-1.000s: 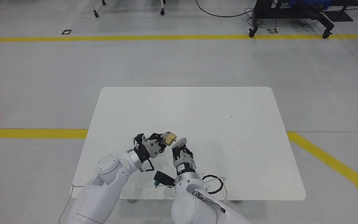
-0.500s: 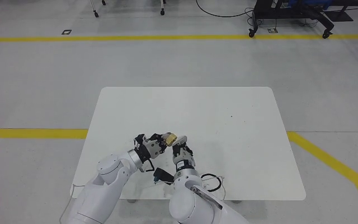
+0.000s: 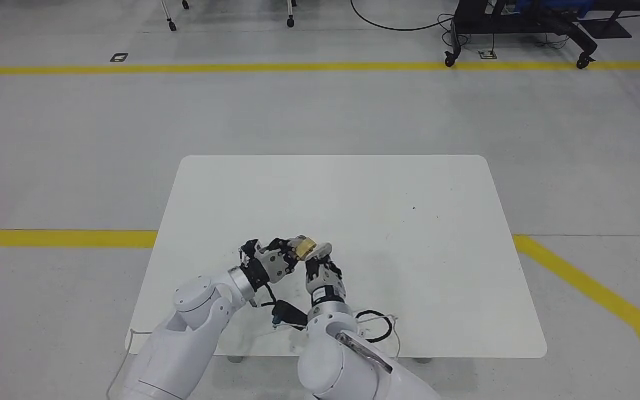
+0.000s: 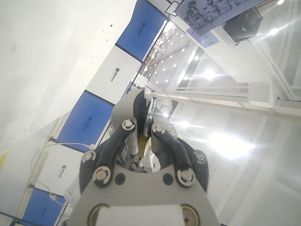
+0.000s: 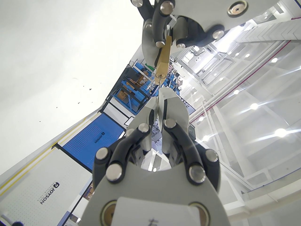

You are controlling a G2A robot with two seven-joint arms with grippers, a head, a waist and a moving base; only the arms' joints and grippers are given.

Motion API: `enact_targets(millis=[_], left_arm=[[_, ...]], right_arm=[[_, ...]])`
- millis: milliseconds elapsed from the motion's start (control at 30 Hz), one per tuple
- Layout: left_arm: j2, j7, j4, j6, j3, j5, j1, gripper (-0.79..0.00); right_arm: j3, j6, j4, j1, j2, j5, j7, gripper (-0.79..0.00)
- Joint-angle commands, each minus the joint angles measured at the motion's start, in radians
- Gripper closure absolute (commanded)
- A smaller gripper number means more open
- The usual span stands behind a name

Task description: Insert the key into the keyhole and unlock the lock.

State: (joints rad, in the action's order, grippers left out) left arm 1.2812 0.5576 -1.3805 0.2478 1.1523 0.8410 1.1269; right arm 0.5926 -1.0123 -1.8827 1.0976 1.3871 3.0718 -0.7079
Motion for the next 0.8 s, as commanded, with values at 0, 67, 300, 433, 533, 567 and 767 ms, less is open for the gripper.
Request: enact_targets(millis=[0,67,300,433,533,567,767], left_arm=[[0.0,-0.002,-0.001,0.001,0.001,-0.002,0.001,0.0],[0.0,-0.003,-0.002,0.002,0.002,-0.001,0.002,0.0],[0.001,0.011,-0.005,0.011,0.006,0.02,0.009,0.0],[0.003,0.02,-0.001,0.024,0.006,0.043,0.009,0.0],[0.003,0.02,0.001,0.024,0.006,0.043,0.007,0.0],[0.003,0.02,0.002,0.023,0.007,0.041,0.007,0.0],[0.003,0.021,0.007,0.019,0.009,0.035,0.005,0.0]], right_arm=[[-0.004,0.0,0.003,-0.002,0.003,0.0,-0.002,0.0],[-0.006,0.0,0.008,-0.003,0.006,0.0,-0.002,0.0],[-0.002,0.0,0.021,-0.007,0.015,0.0,0.005,0.0],[0.002,0.0,0.023,-0.007,0.019,0.0,0.017,0.0],[0.008,0.0,0.023,-0.005,0.023,0.0,0.022,-0.379],[0.01,0.0,0.024,-0.004,0.024,0.0,0.024,-0.776],[0.021,0.0,0.012,0.005,0.027,0.0,0.019,-0.785]])
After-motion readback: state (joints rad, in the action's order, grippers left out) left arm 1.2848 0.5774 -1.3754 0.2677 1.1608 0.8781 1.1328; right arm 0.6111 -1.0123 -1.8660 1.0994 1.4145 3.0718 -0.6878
